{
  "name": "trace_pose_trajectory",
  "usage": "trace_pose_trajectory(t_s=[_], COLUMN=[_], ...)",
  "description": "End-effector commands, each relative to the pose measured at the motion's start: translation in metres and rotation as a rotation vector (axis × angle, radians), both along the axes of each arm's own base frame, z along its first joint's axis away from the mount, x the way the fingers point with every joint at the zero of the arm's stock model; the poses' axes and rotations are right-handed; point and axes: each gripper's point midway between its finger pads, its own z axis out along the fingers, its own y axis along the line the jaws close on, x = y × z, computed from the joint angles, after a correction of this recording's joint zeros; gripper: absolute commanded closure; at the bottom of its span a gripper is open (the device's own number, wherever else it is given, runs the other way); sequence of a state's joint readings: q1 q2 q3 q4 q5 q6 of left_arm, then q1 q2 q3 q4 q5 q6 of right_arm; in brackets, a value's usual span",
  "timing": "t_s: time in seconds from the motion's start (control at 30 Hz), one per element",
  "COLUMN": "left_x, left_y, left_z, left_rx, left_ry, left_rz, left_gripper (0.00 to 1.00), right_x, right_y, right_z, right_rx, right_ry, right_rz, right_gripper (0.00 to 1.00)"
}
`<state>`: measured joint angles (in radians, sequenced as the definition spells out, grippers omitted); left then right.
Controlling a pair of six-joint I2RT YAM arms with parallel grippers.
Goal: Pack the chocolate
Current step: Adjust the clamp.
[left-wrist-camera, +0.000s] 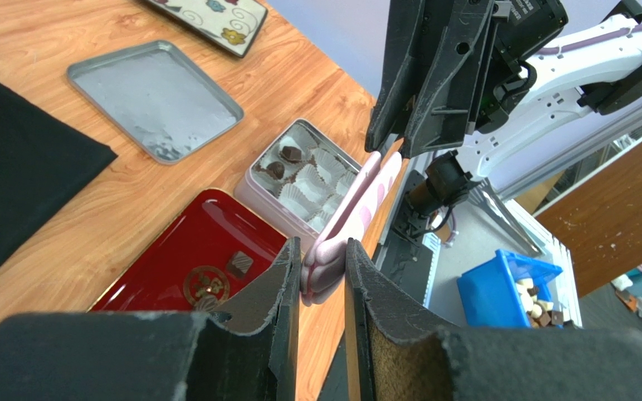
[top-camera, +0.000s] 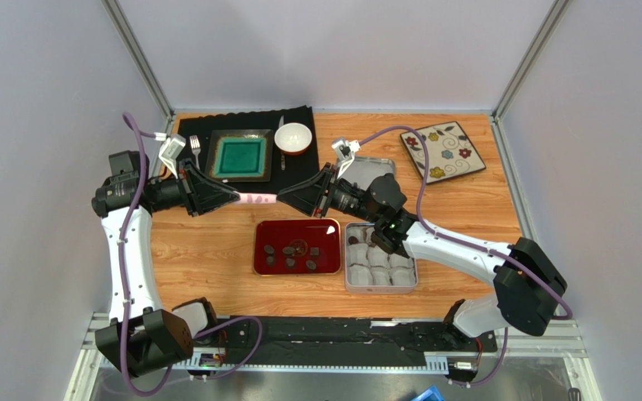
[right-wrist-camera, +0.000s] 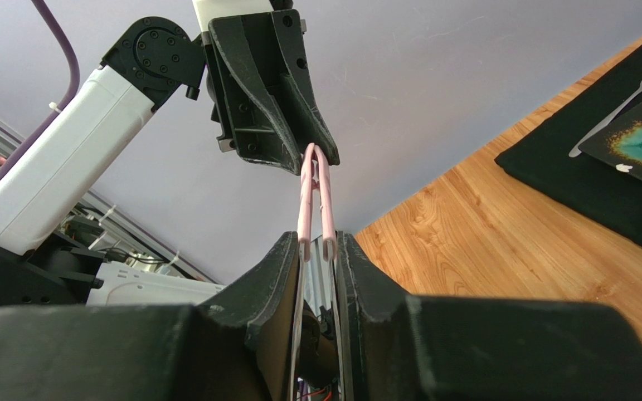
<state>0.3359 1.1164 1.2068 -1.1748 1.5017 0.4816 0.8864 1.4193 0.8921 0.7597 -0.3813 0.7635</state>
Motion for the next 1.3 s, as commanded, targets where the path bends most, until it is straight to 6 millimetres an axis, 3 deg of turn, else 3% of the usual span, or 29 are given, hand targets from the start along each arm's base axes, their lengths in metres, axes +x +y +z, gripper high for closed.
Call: trace_pose_trajectory(t_s=[0.0,0.07,0.23,0.37,0.43,0.57,0.6,0.63,0.7,0.8,0.93,0.97,1.03,1.13,1.27], left_x=[-0.023,-0.023,-0.027,-0.027,-0.025,-0.022,-0.020,-0.020,-0.021,-0.026,-0.029,-0.026,-0.018,0.010,0.038], left_y=[-0.012,-0.012,-0.012,-0.012,-0.010,-0.007,-0.006,-0.006,-0.006,-0.008,-0.009,-0.008,-0.005,0.011,0.028], left_z=[0.043,0.042,0.031,0.023,0.017,0.018,0.019,0.020,0.024,0.033,0.037,0.035,0.030,0.011,-0.027], left_rx=[-0.204,-0.203,-0.177,-0.161,-0.154,-0.136,-0.110,-0.103,-0.081,-0.056,-0.043,-0.042,-0.055,-0.077,-0.158], left_ry=[-0.087,-0.081,-0.094,-0.112,-0.088,-0.028,-0.071,-0.078,-0.117,-0.177,-0.208,-0.195,-0.089,0.000,0.179], left_rz=[-0.153,-0.157,-0.184,-0.189,-0.200,-0.222,-0.227,-0.230,-0.234,-0.237,-0.242,-0.239,-0.210,-0.119,-0.005], left_gripper=[0.92,0.75,0.51,0.20,0.12,0.10,0.10,0.10,0.09,0.08,0.07,0.08,0.08,0.07,0.07], right_x=[0.003,0.006,0.013,0.015,0.016,0.014,0.009,0.008,0.003,-0.003,0.005,0.010,0.014,0.015,0.016], right_y=[-0.006,-0.007,-0.014,-0.015,-0.016,-0.016,-0.014,-0.014,-0.011,-0.009,-0.013,-0.014,-0.019,-0.032,-0.050], right_z=[0.045,0.045,0.052,0.055,0.057,0.056,0.047,0.053,0.036,0.028,0.022,0.025,0.010,-0.006,-0.036], right_rx=[0.081,0.072,0.087,0.093,0.089,0.047,0.003,-0.007,-0.099,-0.177,-0.241,-0.251,-0.331,-0.432,-0.541], right_ry=[-0.044,-0.030,-0.008,0.000,-0.001,-0.014,-0.021,-0.040,-0.042,-0.040,-0.062,-0.067,-0.063,-0.051,-0.024], right_rz=[-0.020,-0.018,-0.016,-0.014,-0.013,0.015,0.048,0.063,0.109,0.156,0.130,0.106,0.082,0.041,-0.035], right_gripper=[1.00,1.00,1.00,1.00,1.00,1.00,1.00,1.00,1.00,1.00,1.00,1.00,1.00,1.00,1.00])
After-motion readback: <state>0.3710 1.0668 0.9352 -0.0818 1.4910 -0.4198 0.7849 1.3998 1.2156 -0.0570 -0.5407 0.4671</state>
